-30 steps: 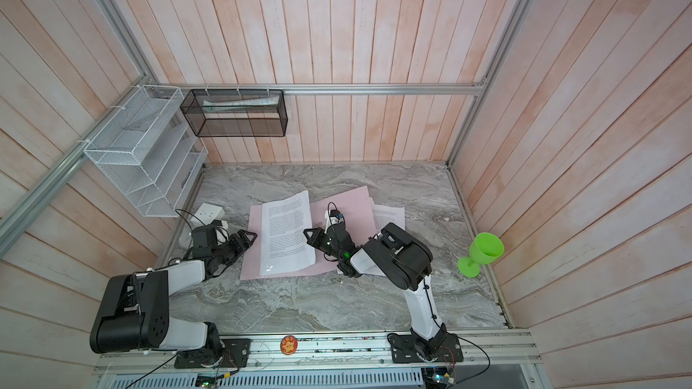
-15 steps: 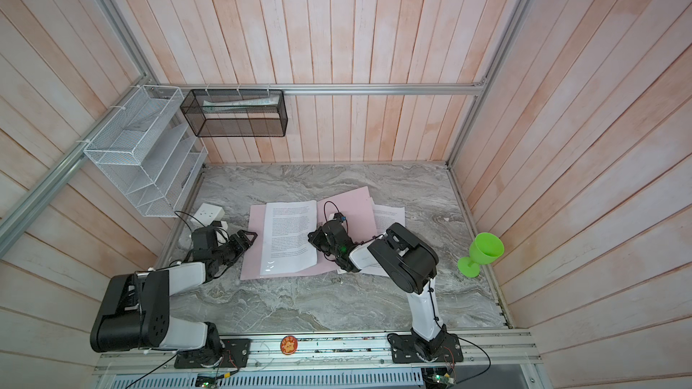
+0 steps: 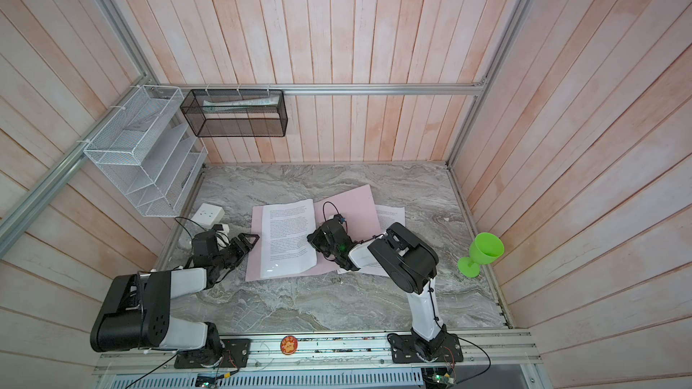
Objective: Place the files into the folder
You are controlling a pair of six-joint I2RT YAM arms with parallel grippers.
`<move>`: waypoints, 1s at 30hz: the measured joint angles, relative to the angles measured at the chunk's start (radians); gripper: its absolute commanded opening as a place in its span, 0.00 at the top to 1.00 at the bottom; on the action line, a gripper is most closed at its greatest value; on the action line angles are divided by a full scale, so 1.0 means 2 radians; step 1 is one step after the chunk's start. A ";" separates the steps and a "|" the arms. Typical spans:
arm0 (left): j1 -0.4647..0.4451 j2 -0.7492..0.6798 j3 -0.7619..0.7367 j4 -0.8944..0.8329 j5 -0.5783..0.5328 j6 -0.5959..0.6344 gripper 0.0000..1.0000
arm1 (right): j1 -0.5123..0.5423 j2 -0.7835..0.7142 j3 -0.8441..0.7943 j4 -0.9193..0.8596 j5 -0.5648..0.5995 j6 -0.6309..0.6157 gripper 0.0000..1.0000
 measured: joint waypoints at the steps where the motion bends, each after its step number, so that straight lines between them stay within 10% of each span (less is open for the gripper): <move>1: 0.000 -0.002 -0.001 -0.001 0.000 0.000 0.22 | 0.000 0.000 0.001 -0.002 -0.001 0.001 1.00; 20: 0.000 -0.014 -0.006 -0.013 -0.001 -0.004 0.23 | 0.012 0.000 0.030 -0.049 -0.001 0.014 1.00; 30: -0.001 -0.014 -0.009 -0.015 -0.004 -0.011 0.39 | -0.004 -0.001 0.153 -0.224 -0.052 -0.167 0.64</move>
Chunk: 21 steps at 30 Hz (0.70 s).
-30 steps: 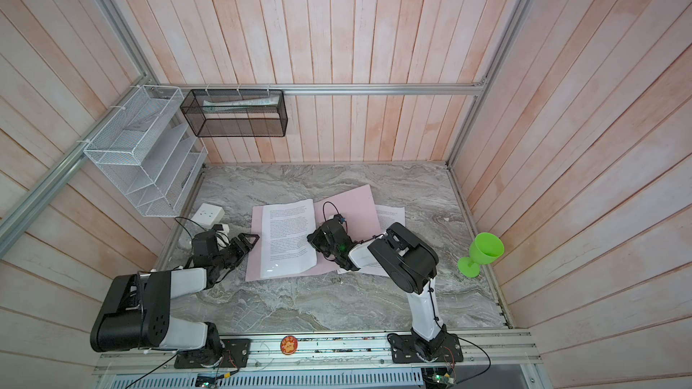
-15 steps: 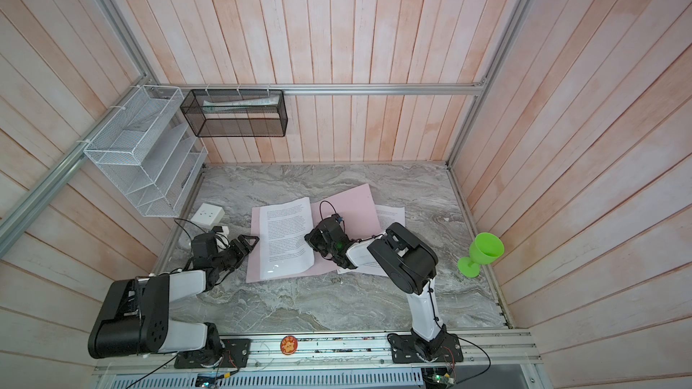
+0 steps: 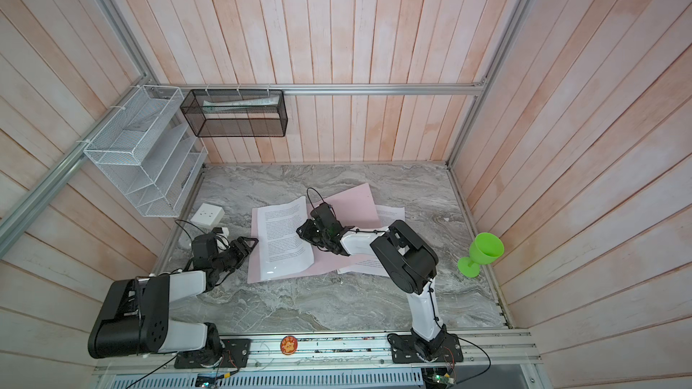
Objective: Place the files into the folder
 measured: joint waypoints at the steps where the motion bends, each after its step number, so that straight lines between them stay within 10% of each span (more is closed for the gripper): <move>1: 0.000 0.000 0.000 0.000 0.000 0.000 0.41 | -0.003 0.000 0.020 -0.032 -0.005 -0.022 0.63; 9: 0.000 0.029 0.000 0.030 0.002 -0.010 0.50 | -0.040 -0.010 0.087 -0.234 -0.014 -0.180 0.64; 21: 0.000 0.055 0.001 0.075 0.018 -0.029 0.61 | -0.171 0.050 0.149 -0.210 -0.196 -0.237 0.69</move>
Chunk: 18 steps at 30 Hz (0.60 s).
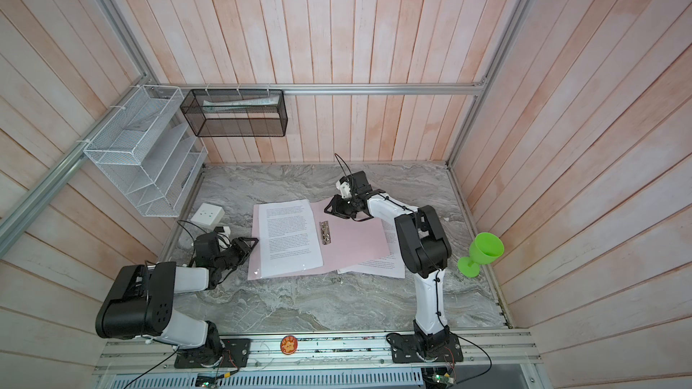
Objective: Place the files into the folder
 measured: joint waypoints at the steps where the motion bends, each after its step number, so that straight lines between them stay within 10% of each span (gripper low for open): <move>1: 0.001 0.000 0.000 0.000 0.001 0.001 0.61 | 0.000 0.011 0.012 0.000 -0.010 -0.003 0.69; 8: 0.002 0.002 0.010 0.001 0.009 0.001 0.61 | 0.003 0.104 0.121 -0.032 -0.065 -0.047 0.51; 18: 0.005 0.034 0.041 0.003 0.024 0.001 0.66 | 0.006 0.173 0.215 -0.091 -0.085 -0.083 0.51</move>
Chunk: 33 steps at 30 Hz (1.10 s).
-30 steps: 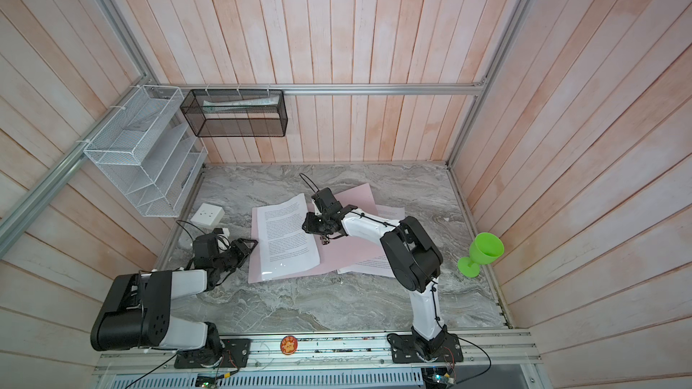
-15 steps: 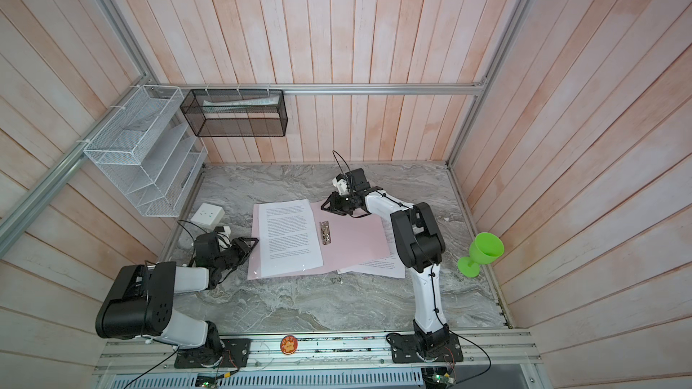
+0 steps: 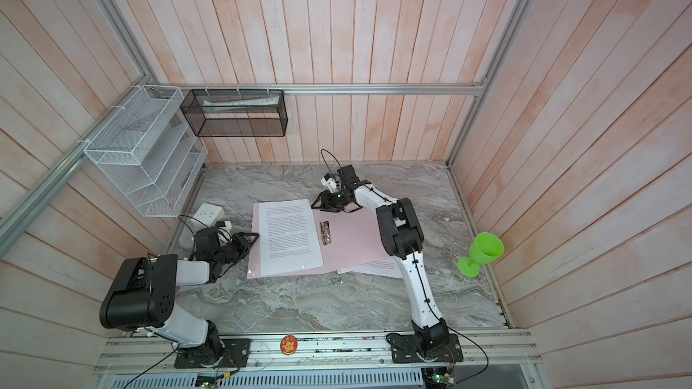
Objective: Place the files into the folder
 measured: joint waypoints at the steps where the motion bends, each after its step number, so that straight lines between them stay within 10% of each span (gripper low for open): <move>1: 0.000 0.002 0.003 0.000 0.001 0.000 0.68 | 0.001 0.006 0.008 -0.005 -0.002 -0.001 0.52; 18: 0.001 0.033 0.036 -0.004 0.023 0.002 0.94 | 0.031 0.044 0.053 -0.009 -0.065 0.027 0.63; 22: 0.002 0.037 0.042 -0.004 0.026 0.002 0.94 | 0.031 0.044 0.044 0.010 -0.085 0.040 1.00; 33: 0.002 0.039 0.042 -0.004 0.029 0.002 0.93 | 0.027 0.011 -0.081 0.142 -0.078 0.136 1.00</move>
